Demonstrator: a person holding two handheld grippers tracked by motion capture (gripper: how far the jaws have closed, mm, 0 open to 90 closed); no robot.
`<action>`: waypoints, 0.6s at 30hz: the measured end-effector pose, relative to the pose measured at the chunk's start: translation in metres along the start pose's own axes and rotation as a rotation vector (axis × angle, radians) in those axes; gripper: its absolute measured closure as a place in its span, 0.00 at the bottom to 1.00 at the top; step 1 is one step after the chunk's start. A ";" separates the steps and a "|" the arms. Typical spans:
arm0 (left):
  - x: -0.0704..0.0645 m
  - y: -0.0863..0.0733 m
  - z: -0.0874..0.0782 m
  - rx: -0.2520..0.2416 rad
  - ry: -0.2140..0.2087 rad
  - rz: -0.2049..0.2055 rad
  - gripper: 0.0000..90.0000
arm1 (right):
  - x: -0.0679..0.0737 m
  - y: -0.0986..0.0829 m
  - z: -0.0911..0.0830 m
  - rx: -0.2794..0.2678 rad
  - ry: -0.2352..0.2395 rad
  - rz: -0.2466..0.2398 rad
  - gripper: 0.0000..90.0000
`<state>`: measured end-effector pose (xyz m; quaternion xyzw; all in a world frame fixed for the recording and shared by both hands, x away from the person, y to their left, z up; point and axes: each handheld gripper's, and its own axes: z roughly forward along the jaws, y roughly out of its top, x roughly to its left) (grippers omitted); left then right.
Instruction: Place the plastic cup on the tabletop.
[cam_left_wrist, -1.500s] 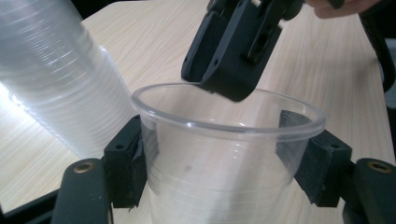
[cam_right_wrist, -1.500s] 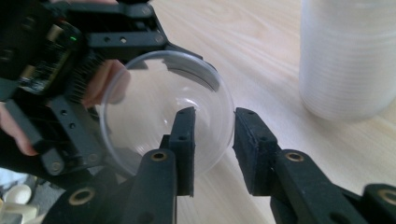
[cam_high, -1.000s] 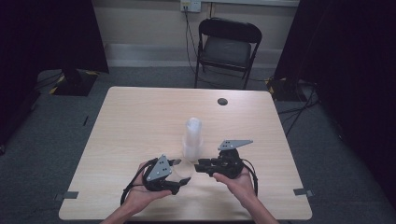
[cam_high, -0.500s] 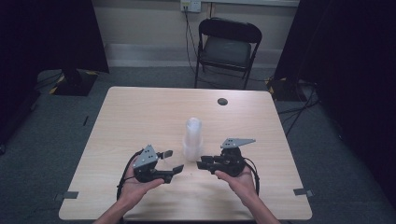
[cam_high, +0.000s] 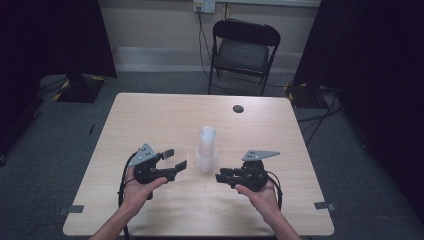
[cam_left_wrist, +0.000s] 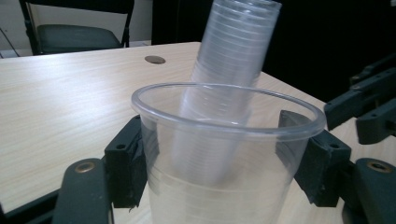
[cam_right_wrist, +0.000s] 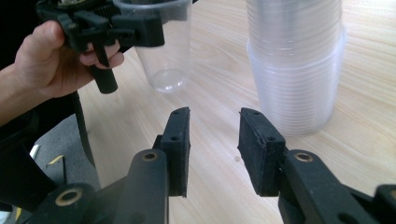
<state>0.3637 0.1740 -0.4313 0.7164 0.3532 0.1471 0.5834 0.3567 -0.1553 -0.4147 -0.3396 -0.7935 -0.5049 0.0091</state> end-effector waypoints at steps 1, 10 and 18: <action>0.001 0.002 0.001 -0.006 0.001 -0.003 0.33 | -0.001 0.000 -0.001 0.001 -0.003 0.000 0.71; 0.017 0.017 0.014 -0.007 0.013 -0.001 0.33 | -0.012 -0.016 -0.017 0.004 -0.076 0.023 0.64; 0.031 0.023 0.024 -0.009 0.040 -0.013 0.34 | -0.020 -0.032 -0.032 -0.020 -0.143 0.025 0.52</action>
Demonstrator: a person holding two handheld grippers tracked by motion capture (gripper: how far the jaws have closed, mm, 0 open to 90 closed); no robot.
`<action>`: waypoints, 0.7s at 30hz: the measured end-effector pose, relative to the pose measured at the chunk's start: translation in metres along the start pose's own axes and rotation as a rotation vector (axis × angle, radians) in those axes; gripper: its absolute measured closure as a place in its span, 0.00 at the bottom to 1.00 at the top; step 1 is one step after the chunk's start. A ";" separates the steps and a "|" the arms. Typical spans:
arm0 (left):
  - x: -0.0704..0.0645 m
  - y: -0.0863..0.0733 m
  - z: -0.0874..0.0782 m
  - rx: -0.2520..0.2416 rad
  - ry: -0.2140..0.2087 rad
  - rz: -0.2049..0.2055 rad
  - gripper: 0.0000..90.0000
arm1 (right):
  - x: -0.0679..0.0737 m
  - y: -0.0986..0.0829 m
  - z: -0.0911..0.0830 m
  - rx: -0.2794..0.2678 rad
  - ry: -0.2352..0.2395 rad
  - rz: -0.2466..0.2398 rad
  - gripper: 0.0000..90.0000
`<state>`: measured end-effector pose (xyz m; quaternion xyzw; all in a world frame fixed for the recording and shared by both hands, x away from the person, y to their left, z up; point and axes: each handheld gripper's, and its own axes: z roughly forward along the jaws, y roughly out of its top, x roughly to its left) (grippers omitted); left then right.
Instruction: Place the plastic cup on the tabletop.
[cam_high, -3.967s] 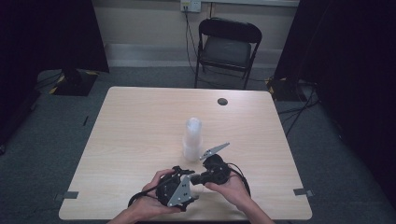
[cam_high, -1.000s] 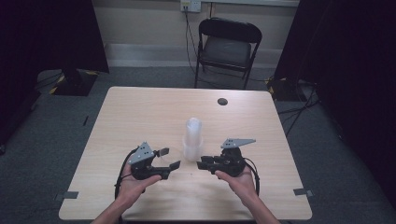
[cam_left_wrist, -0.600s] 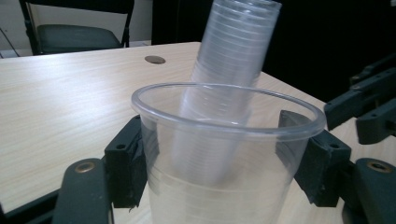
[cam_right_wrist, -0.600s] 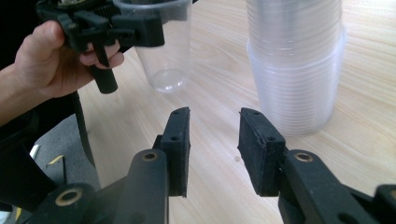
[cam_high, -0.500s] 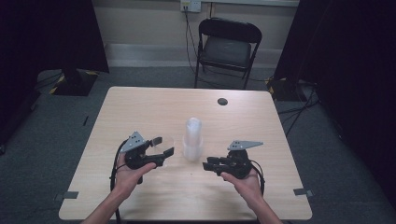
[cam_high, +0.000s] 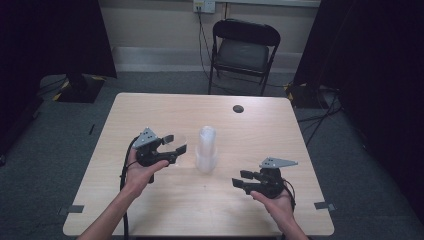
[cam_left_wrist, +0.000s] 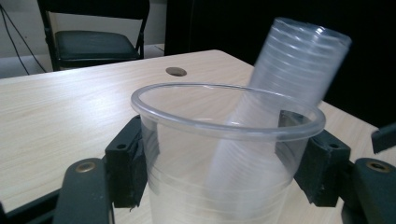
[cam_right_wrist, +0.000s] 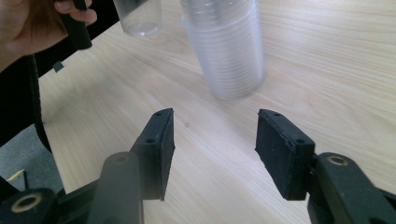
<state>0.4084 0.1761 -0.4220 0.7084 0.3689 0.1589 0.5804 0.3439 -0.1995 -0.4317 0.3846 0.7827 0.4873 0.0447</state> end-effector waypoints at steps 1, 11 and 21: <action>0.002 0.001 0.001 -0.007 0.008 0.002 0.34 | -0.002 -0.001 -0.001 -0.004 -0.002 0.002 0.52; 0.024 -0.002 0.023 0.010 0.099 -0.009 0.34 | -0.014 -0.008 -0.006 -0.020 -0.015 0.033 0.52; 0.039 -0.012 0.040 0.028 0.156 -0.002 0.34 | -0.016 -0.012 -0.009 -0.035 -0.025 0.042 0.52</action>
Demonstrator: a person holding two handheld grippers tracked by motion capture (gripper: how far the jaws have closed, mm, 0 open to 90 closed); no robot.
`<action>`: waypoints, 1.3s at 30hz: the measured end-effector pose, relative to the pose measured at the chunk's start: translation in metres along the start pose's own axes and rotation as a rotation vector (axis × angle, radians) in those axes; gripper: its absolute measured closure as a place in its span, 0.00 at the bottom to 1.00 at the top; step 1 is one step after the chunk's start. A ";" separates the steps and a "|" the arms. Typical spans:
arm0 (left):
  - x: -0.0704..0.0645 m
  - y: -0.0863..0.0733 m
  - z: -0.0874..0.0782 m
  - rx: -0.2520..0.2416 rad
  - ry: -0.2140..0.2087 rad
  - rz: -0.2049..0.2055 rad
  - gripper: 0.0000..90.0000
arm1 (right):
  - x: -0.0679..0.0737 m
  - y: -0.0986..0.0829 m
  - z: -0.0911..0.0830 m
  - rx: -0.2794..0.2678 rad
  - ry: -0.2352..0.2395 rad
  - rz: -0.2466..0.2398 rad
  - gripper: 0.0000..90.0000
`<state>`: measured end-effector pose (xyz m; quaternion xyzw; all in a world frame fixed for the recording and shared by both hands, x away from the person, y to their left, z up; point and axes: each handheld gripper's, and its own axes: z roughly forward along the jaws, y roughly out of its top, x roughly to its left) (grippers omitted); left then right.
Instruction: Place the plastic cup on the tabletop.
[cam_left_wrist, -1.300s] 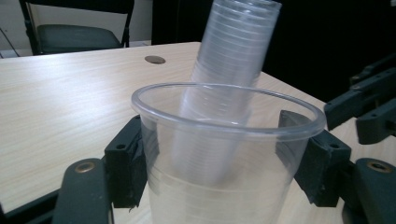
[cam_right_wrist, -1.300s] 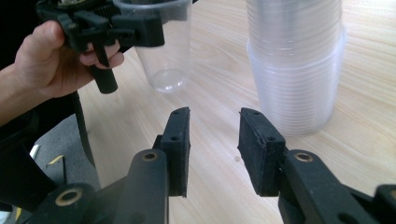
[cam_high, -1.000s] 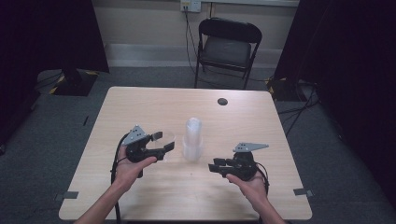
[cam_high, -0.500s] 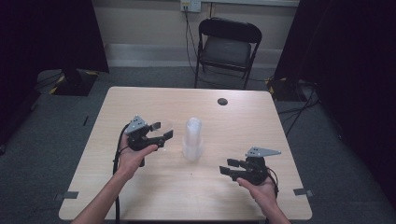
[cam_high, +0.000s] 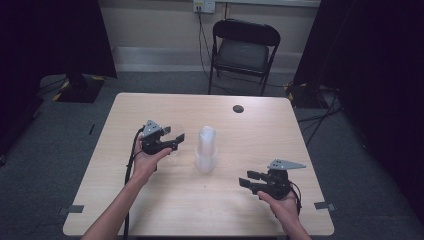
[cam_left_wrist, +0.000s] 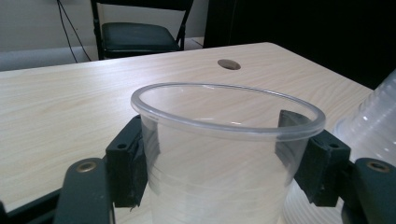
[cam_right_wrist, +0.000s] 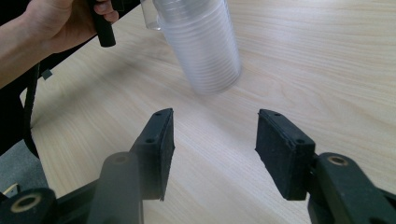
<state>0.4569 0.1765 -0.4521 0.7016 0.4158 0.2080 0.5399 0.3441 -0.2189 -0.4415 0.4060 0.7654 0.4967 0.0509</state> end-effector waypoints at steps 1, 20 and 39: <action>0.001 -0.001 0.000 -0.003 0.000 -0.004 0.34 | 0.000 0.000 0.000 -0.001 0.000 -0.001 0.52; 0.011 -0.022 0.004 0.070 0.039 -0.001 0.32 | 0.007 0.000 0.004 0.013 0.012 -0.020 0.52; 0.010 -0.021 0.002 0.070 0.030 0.005 0.30 | 0.005 -0.002 0.002 0.007 0.002 -0.008 0.52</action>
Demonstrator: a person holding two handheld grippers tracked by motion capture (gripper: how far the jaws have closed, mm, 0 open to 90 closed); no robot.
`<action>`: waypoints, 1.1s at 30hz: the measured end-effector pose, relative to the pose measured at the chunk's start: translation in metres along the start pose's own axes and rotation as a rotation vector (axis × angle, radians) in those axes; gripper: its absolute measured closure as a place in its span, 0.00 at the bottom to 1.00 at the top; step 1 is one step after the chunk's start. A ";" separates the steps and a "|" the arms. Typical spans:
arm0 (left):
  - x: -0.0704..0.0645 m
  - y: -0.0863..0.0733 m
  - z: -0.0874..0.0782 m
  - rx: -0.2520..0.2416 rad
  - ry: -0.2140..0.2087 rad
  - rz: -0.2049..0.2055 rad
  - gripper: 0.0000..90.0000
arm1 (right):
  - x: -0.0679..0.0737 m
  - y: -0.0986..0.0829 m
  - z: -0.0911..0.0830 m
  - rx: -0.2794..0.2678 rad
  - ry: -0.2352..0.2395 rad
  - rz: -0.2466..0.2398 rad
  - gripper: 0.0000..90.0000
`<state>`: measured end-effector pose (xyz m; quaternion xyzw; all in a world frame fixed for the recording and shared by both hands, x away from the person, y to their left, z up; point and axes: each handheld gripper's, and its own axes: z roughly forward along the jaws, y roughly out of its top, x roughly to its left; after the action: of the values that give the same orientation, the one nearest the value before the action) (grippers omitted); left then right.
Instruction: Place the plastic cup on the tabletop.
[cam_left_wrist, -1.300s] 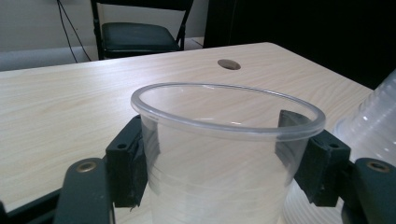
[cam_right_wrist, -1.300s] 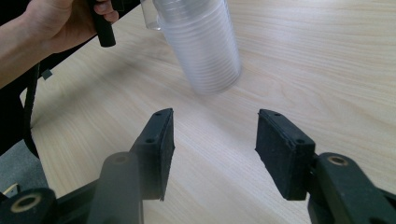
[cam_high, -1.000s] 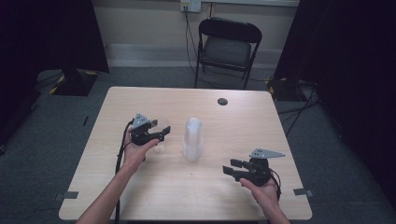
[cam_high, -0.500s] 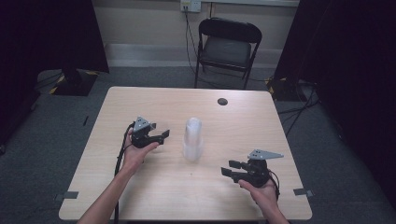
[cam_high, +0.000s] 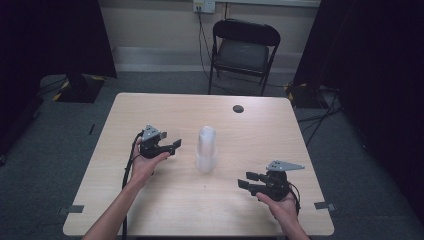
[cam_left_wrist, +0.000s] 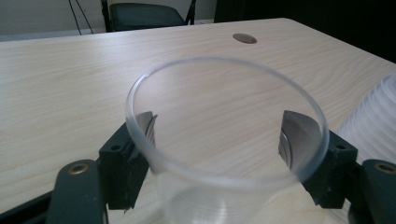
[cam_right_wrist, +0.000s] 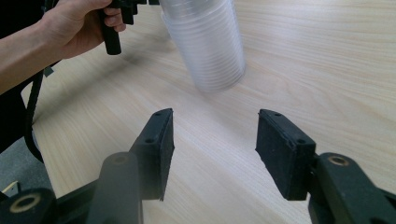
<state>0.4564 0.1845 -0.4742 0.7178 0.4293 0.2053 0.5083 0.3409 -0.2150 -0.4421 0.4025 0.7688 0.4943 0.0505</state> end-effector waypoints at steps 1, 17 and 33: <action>0.000 -0.001 0.001 0.008 -0.002 -0.005 0.30 | 0.000 0.000 0.000 0.002 0.001 0.001 0.52; -0.003 -0.003 0.002 0.074 0.012 0.038 0.24 | 0.002 0.001 0.000 0.001 0.004 -0.003 0.52; -0.004 0.000 -0.024 0.134 0.019 0.065 0.18 | -0.002 0.001 0.001 -0.011 -0.011 -0.004 0.51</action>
<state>0.4363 0.1948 -0.4641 0.7618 0.4233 0.1991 0.4481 0.3436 -0.2154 -0.4424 0.4033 0.7666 0.4963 0.0581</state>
